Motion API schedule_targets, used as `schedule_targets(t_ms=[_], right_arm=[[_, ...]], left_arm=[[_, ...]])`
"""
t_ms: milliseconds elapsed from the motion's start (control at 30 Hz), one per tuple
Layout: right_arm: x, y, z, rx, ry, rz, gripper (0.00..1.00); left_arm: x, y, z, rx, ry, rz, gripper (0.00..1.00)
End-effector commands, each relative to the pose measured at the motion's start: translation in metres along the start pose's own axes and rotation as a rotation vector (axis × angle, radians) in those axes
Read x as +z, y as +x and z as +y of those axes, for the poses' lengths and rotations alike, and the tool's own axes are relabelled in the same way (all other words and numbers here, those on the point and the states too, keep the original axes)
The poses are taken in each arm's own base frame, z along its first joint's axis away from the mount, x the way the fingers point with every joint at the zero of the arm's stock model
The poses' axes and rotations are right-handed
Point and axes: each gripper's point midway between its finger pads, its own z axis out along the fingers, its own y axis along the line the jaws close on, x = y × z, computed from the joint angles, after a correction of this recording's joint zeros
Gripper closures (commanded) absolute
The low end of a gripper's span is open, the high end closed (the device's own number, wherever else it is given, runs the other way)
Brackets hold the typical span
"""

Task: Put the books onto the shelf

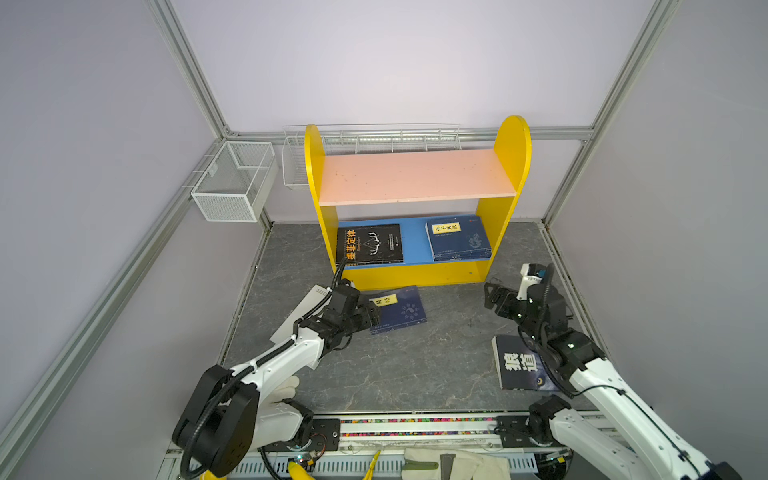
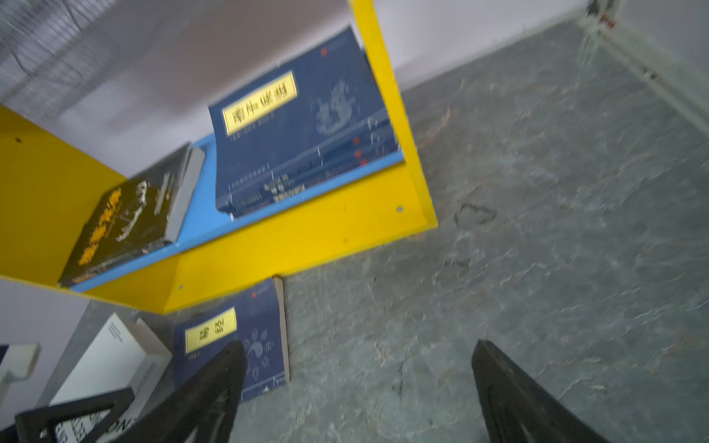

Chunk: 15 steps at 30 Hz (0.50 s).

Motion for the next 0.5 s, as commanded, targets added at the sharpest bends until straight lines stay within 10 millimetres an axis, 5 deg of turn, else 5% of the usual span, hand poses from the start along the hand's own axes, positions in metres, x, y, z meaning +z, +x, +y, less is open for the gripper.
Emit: schedule_targets(t_ms=[0,467], right_arm=[[0.021,0.021,0.029,0.003,-0.105,0.046,0.06],[0.132,0.100,0.098,-0.069,-0.203,0.327,0.03]], left_arm=[[0.010,-0.018,-0.011,-0.017,0.019,-0.040,0.22],[0.057,-0.017,-0.005,-0.061,0.037,-0.014,0.27]])
